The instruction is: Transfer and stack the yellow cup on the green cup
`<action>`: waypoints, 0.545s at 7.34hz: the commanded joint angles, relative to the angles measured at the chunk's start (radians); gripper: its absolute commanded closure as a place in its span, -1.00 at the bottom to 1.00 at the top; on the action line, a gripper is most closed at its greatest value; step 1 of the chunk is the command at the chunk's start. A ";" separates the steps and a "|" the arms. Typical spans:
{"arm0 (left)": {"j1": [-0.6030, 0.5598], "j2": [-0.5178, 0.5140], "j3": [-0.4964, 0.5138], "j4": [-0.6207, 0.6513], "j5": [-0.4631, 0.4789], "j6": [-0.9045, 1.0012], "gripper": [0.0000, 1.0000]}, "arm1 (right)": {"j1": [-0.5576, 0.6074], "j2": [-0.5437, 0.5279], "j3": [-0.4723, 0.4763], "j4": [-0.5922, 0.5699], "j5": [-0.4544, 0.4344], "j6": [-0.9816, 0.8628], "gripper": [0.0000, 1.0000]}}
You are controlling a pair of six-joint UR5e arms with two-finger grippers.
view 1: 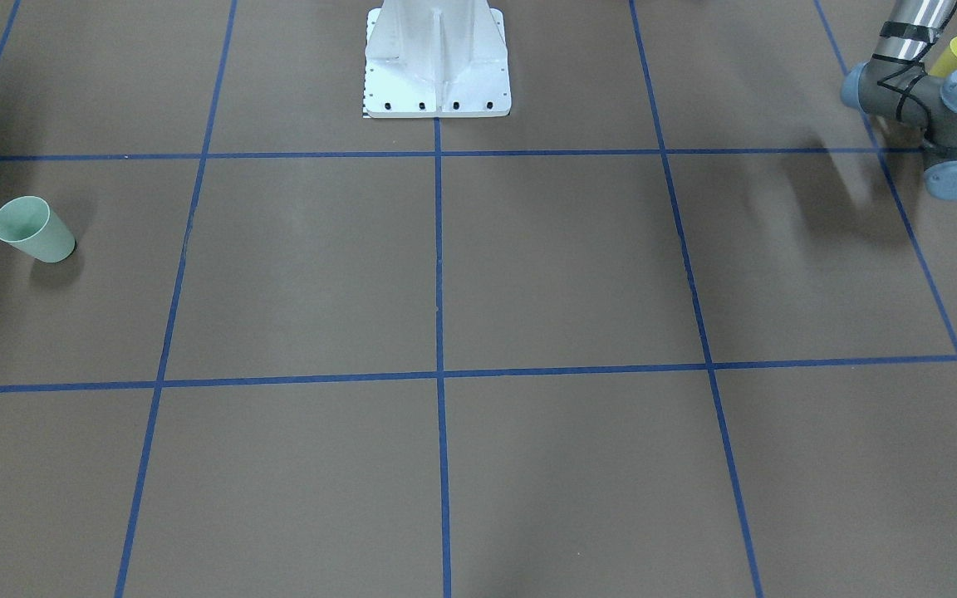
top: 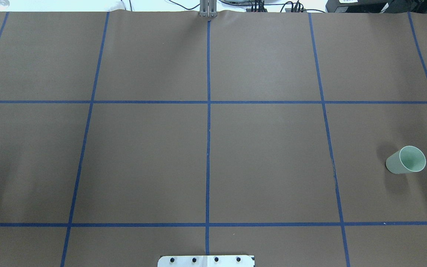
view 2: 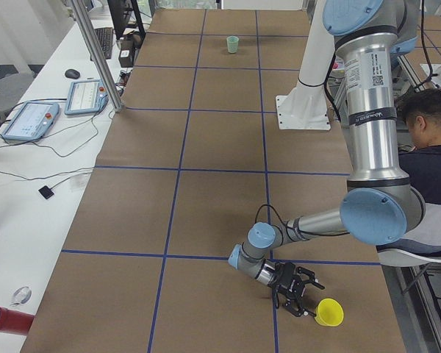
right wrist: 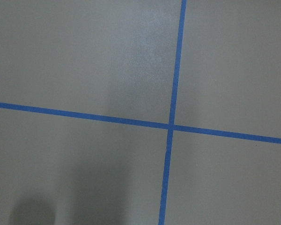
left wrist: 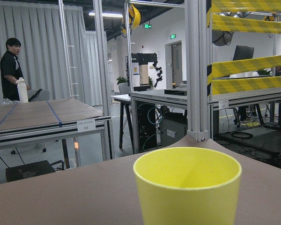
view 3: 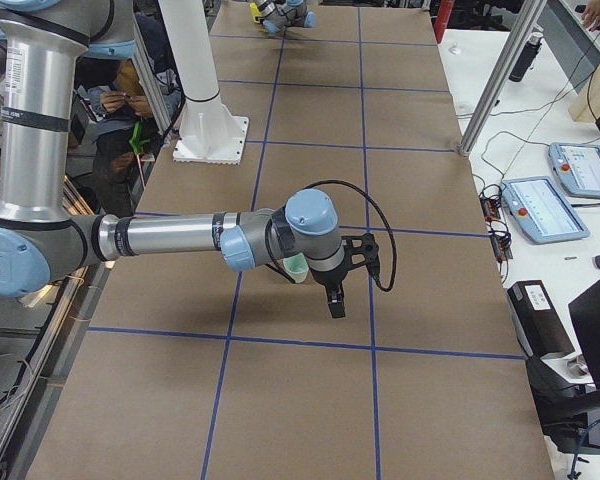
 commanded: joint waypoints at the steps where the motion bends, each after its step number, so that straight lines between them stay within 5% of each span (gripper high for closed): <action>1: 0.002 0.002 -0.001 0.000 0.029 0.007 -1.00 | 0.000 0.000 0.000 -0.001 0.000 0.000 -0.99; 4: 0.002 0.005 0.001 -0.001 0.045 0.007 -1.00 | 0.000 0.000 -0.002 -0.001 0.000 0.000 -0.99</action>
